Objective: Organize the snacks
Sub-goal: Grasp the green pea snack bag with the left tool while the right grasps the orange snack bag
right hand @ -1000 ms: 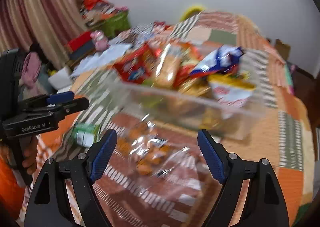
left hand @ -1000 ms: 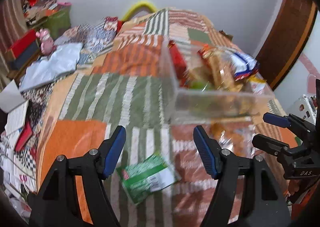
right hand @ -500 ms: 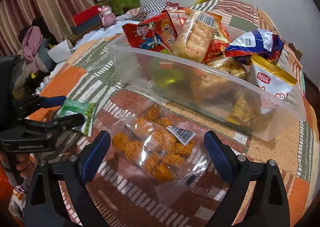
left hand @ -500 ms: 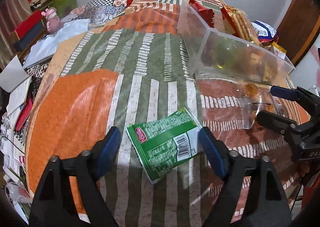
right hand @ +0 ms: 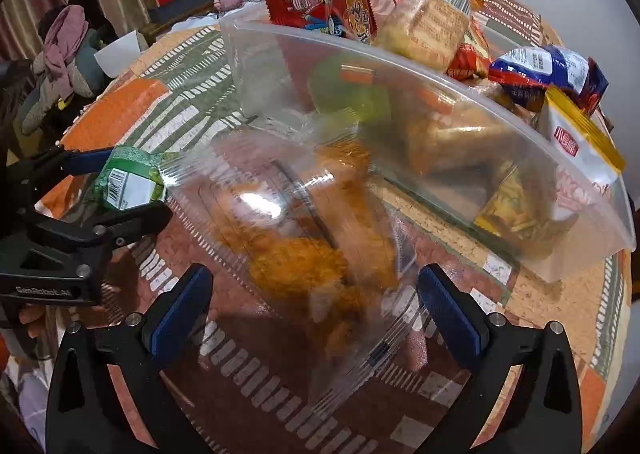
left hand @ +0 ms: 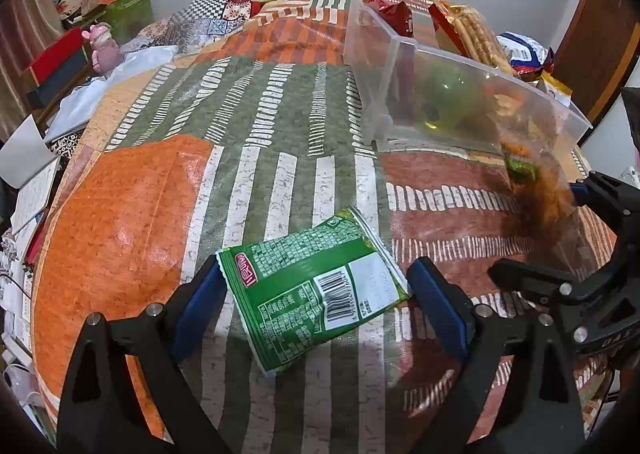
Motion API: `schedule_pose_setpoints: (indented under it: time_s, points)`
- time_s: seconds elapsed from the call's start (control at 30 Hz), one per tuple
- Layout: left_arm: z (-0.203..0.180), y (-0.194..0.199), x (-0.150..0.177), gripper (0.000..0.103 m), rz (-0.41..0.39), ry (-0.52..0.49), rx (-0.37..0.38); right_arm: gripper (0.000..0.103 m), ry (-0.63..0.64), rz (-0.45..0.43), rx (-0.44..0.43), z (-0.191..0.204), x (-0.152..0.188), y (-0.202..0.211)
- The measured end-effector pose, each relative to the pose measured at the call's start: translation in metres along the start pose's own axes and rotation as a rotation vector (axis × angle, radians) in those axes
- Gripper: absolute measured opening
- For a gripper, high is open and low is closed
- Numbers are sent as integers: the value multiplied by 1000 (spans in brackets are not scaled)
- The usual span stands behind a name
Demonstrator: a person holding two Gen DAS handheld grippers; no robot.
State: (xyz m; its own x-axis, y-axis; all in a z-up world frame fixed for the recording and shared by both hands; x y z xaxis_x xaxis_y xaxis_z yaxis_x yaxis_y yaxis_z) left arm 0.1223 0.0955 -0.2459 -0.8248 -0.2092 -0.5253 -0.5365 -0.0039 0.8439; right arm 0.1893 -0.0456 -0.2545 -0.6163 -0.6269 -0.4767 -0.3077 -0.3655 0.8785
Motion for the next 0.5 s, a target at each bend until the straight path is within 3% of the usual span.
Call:
schedule_pose_setpoints:
  time_s: [0.13, 0.2, 0.27, 0.5]
  points:
    - [5, 5, 1, 79, -11, 1, -1, 92, -73, -27, -7, -12, -2, 5]
    - [7, 8, 2, 70, -21, 5, -5, 78, -111, -45, -9, -20, -3, 9]
    - [10, 10, 3, 63, -22, 17, 8, 69, -141, -63, -31, -25, -4, 12]
    - [18, 21, -3, 35, -26, 61, 46, 48, -159, -118, -39, -24, -1, 29]
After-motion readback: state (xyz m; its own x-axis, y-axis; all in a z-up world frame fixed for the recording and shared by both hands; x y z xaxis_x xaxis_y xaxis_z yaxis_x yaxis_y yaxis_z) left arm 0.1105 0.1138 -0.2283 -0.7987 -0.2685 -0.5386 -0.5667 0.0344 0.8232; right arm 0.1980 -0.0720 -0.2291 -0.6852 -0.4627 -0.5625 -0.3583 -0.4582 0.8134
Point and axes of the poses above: each gripper's, at about its wrist camera, not at the fingertips, and y roughly against the way its jaws point, z to its left, x to its underside, the point moved 6 cm from there along -y, roughly the way its jaws point, and after that the axes turned 2 degrees about y, right-handed, at the moved point
